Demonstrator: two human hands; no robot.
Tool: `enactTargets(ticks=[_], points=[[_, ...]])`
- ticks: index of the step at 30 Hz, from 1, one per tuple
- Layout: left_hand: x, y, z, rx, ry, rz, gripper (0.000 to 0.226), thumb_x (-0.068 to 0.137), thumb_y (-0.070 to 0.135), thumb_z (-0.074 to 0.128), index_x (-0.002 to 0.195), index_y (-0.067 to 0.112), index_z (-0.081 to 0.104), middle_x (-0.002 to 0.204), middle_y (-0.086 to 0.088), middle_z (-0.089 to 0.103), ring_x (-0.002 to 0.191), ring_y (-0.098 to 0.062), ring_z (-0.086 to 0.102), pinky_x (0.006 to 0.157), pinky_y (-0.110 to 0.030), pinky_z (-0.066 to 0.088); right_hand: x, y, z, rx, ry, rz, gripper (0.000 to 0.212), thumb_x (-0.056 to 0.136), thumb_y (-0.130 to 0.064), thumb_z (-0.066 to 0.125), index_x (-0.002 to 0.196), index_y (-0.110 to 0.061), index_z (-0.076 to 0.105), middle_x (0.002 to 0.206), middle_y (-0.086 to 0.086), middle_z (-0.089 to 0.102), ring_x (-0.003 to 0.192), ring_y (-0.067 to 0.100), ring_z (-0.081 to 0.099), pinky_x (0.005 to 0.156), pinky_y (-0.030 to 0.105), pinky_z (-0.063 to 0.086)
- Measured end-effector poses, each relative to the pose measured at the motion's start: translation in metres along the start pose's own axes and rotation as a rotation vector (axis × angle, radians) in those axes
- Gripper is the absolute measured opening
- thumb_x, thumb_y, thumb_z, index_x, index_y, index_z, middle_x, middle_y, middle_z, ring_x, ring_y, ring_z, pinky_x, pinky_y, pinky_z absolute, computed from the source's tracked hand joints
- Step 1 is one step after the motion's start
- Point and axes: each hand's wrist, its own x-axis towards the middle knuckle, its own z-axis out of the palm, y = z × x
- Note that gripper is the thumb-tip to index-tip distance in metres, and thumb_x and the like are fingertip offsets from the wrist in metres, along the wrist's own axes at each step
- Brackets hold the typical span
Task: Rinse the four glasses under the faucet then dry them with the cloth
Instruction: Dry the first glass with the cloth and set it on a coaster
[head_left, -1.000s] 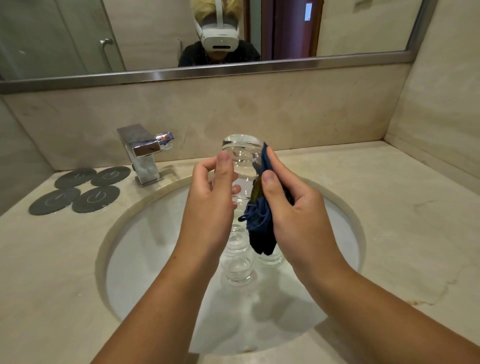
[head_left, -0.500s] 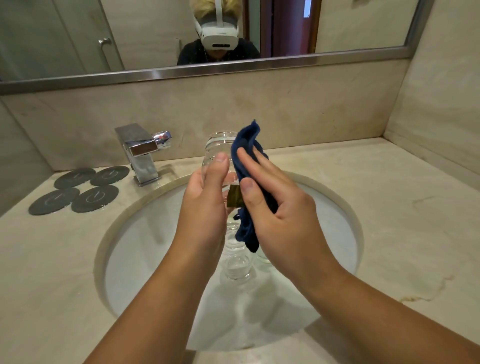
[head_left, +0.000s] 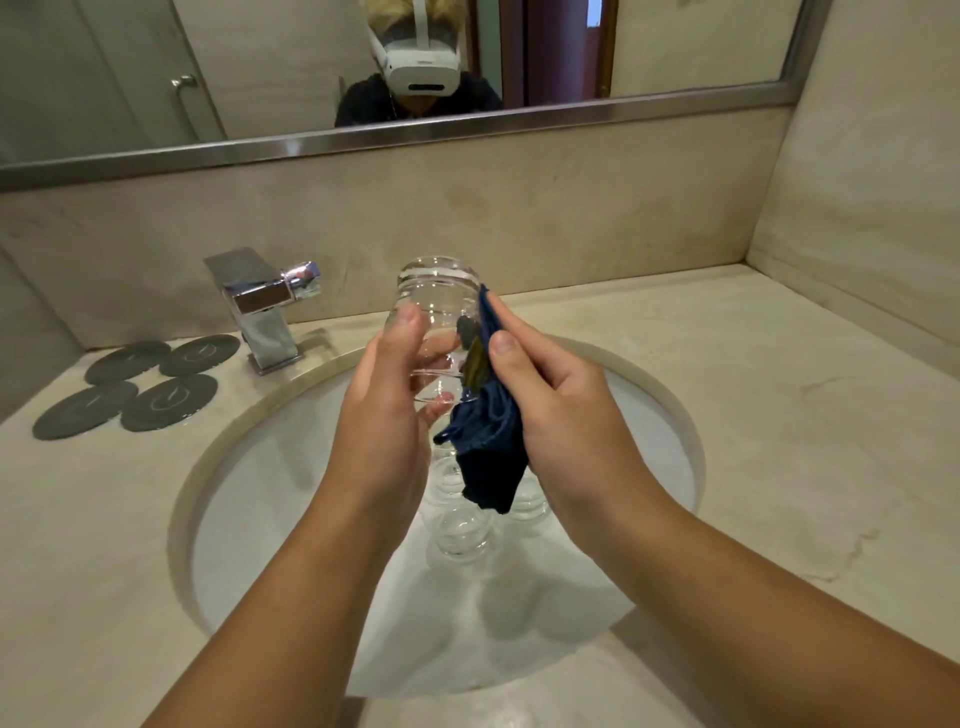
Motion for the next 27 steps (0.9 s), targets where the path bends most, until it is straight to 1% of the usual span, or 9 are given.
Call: enactTargets(ticks=[4,7,11,15,17,21,23,25,27], points=[[0.001,0.002,-0.002,0.000,0.064,0.029,0.038,0.096,0.062,0.065,0.107,0.027,0.070,0.102,0.008,0.079,0.105,-0.012,0.075,0.102,-0.042,0.055,-0.005,0.001,0.007,0.054,-0.049,0.091,0.037,0.110,-0.033,0.057,0.146,-0.038,0.062,0.131,-0.016,0.074,0.123,0.007,0.069,0.113,0.041,0.050],[0.002,0.003,-0.004,0.014,0.037,0.056,0.049,0.086,0.068,0.061,0.112,0.027,0.071,0.114,0.005,0.079,0.122,-0.020,0.071,0.114,-0.050,0.049,-0.006,-0.002,0.008,0.154,-0.070,0.170,0.034,0.110,-0.034,0.056,0.143,-0.036,0.065,0.127,-0.012,0.076,0.121,0.012,0.071,0.113,0.043,0.051],[-0.002,0.005,-0.002,0.064,-0.056,0.061,0.047,0.087,0.066,0.053,0.108,0.031,0.076,0.118,0.007,0.079,0.129,-0.017,0.067,0.118,-0.048,0.043,-0.005,-0.010,0.004,0.304,-0.075,0.228,0.033,0.111,-0.030,0.053,0.139,-0.027,0.068,0.121,-0.002,0.079,0.113,0.018,0.075,0.098,0.034,0.059],[0.000,0.008,-0.001,0.172,-0.023,0.104,0.050,0.080,0.072,0.056,0.121,0.049,0.075,0.114,0.026,0.074,0.110,0.009,0.065,0.100,-0.033,0.044,-0.002,-0.010,-0.001,0.244,-0.035,0.155,0.033,0.110,-0.028,0.055,0.140,-0.030,0.068,0.126,-0.006,0.077,0.119,0.014,0.073,0.108,0.039,0.055],[0.002,0.010,-0.003,0.196,0.037,0.198,0.055,0.084,0.066,0.057,0.136,0.048,0.065,0.109,0.023,0.069,0.099,0.007,0.065,0.091,-0.028,0.046,-0.002,-0.009,0.000,0.140,-0.019,0.080,0.033,0.110,-0.030,0.057,0.140,-0.036,0.068,0.131,-0.014,0.074,0.125,0.009,0.068,0.114,0.040,0.050],[0.001,0.010,-0.003,0.209,0.055,0.310,0.035,0.093,0.059,0.052,0.127,0.056,0.060,0.120,0.008,0.066,0.107,-0.007,0.065,0.090,-0.029,0.051,-0.009,-0.012,0.002,-0.051,-0.001,-0.094,0.036,0.110,-0.029,0.056,0.142,-0.043,0.063,0.129,-0.016,0.068,0.127,0.008,0.058,0.105,0.032,0.053],[-0.001,0.008,-0.002,0.224,0.015,0.293,0.041,0.093,0.065,0.051,0.133,0.056,0.057,0.134,0.005,0.064,0.114,-0.008,0.066,0.095,-0.030,0.052,-0.012,-0.013,0.002,-0.094,-0.014,-0.161,0.039,0.110,-0.027,0.056,0.144,-0.044,0.060,0.126,-0.018,0.071,0.125,0.005,0.060,0.096,0.027,0.056],[-0.003,0.007,0.000,0.226,-0.016,0.273,0.055,0.087,0.075,0.055,0.138,0.056,0.054,0.143,0.005,0.063,0.110,-0.004,0.070,0.102,-0.033,0.052,-0.011,-0.013,0.001,-0.126,-0.025,-0.182,0.040,0.110,-0.026,0.055,0.145,-0.043,0.059,0.111,-0.027,0.075,0.117,-0.003,0.067,0.089,0.011,0.052],[-0.005,0.007,0.002,0.210,-0.027,0.271,0.057,0.083,0.074,0.058,0.137,0.056,0.056,0.137,0.008,0.065,0.101,0.001,0.070,0.099,-0.031,0.051,-0.007,-0.012,-0.001,-0.113,-0.019,-0.154,0.038,0.111,-0.028,0.054,0.146,-0.043,0.059,0.115,-0.029,0.072,0.118,-0.005,0.066,0.099,0.013,0.049]])
